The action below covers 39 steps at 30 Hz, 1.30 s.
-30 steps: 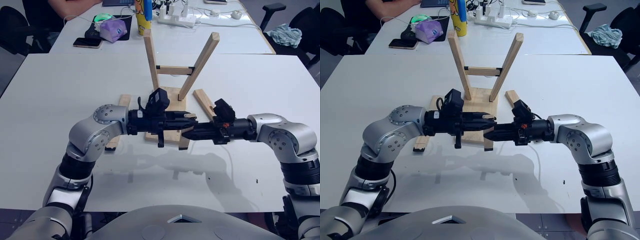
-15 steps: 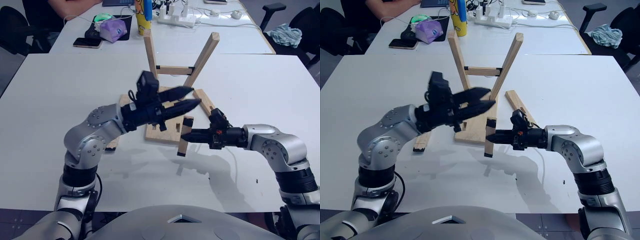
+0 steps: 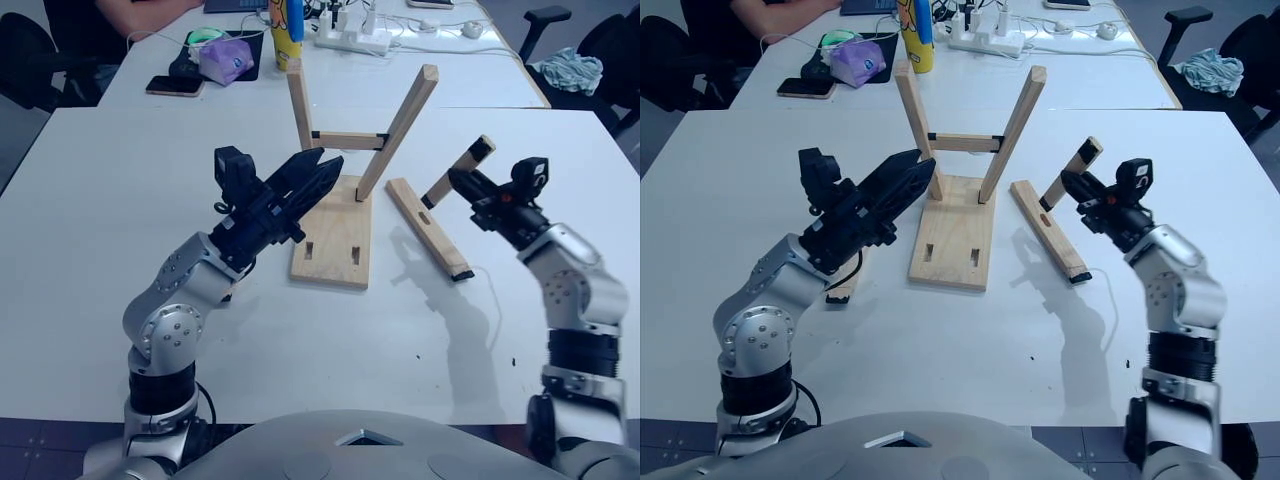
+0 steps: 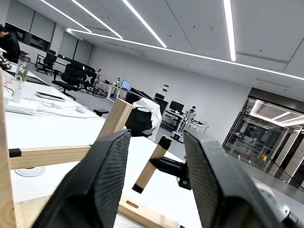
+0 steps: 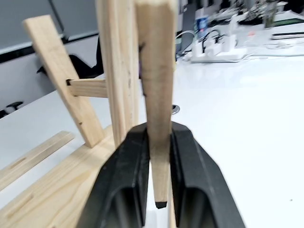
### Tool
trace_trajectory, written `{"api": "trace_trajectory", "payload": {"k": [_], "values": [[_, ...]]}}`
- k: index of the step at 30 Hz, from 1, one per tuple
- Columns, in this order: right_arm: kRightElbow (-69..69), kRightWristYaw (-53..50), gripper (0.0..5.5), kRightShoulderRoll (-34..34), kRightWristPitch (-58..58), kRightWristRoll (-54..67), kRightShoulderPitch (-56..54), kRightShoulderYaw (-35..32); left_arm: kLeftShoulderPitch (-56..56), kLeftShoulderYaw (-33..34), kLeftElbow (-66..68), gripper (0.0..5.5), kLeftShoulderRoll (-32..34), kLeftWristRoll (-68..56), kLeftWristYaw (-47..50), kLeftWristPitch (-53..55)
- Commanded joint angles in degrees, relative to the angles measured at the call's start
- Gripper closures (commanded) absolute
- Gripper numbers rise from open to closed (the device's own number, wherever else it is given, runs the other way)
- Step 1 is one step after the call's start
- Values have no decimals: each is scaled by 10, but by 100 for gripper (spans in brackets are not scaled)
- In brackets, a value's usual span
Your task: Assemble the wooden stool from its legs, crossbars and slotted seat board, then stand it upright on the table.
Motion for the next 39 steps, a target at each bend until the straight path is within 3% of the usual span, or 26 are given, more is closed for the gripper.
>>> {"api": "trace_trajectory", "payload": {"k": [1,5,15,39], "values": [[18,-32,507,28,-45,-33,10,3,4,-19,13,345,-12,18,6,-16],[57,-56,507,50,-103,-66,9,3,5,-28,20,345,-22,24,8,-25],[110,-54,507,47,-115,-88,1,8,7,-33,29,345,-22,28,10,-33],[61,-73,507,34,-72,-136,49,39,19,-23,26,345,-16,37,24,-47]]}}
